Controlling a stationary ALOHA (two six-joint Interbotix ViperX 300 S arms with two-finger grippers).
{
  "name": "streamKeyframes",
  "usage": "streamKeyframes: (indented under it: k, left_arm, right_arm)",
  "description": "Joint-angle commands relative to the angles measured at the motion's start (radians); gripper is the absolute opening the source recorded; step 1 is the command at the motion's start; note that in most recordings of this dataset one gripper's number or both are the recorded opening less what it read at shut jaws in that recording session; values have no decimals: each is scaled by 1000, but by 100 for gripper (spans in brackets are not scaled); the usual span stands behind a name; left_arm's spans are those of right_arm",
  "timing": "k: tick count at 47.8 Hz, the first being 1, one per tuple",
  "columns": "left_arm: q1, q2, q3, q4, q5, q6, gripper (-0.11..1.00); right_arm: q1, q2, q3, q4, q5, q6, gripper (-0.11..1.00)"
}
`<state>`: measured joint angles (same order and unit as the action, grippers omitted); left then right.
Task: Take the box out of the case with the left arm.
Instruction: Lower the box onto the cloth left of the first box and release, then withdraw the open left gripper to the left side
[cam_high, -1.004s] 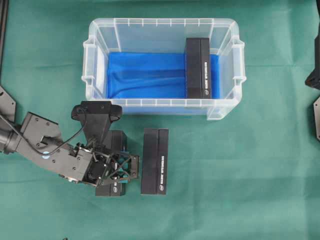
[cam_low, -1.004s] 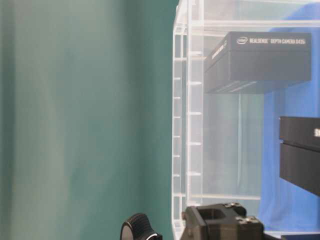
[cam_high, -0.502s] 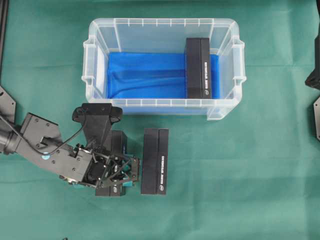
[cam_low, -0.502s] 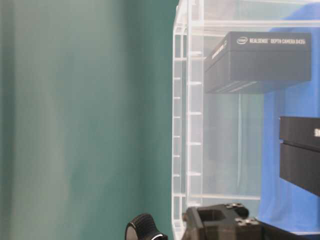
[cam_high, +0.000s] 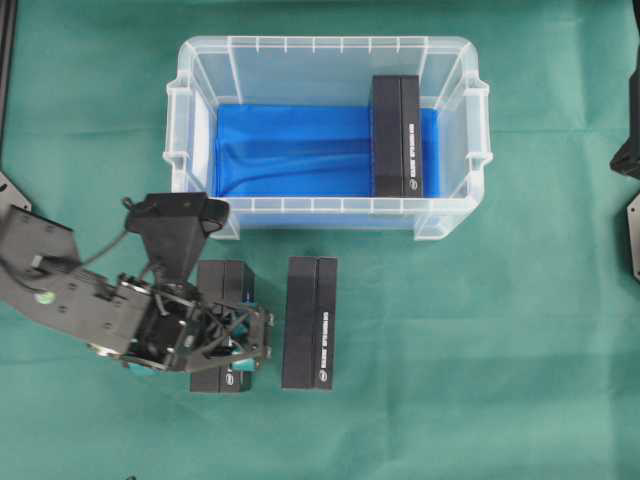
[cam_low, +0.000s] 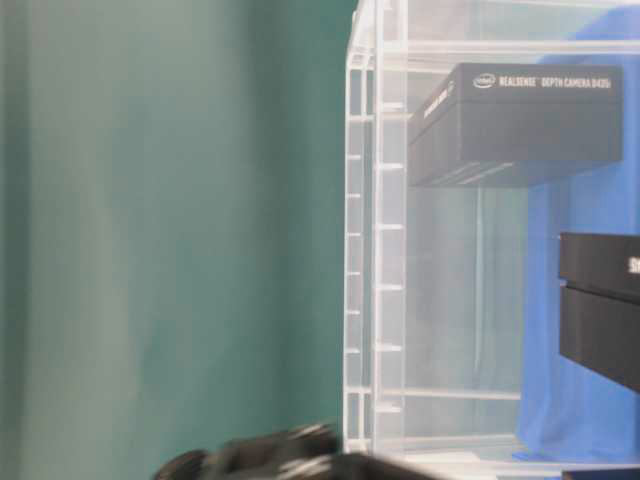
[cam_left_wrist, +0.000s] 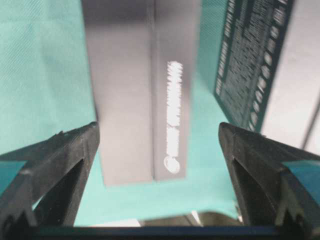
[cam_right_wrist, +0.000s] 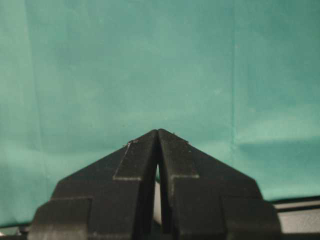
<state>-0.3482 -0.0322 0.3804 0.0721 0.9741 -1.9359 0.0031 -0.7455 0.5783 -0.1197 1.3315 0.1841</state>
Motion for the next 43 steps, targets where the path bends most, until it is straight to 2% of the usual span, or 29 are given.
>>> streamKeyframes:
  k: [1, 19, 27, 43]
  left_arm:
    - [2, -69, -31, 3, 43, 2, 94]
    - [11, -202, -190, 6, 400, 2, 94]
    - [11, -204, -230, 8, 431, 5, 94]
    - [12, -204, -229, 8, 430, 6, 94]
  right_arm:
    - [2, 2, -17, 0, -6, 2, 3]
    - [2, 2, -17, 0, -6, 2, 3]
    - [2, 2, -17, 0, -6, 2, 3]
    - [3, 2, -17, 0, -6, 2, 3]
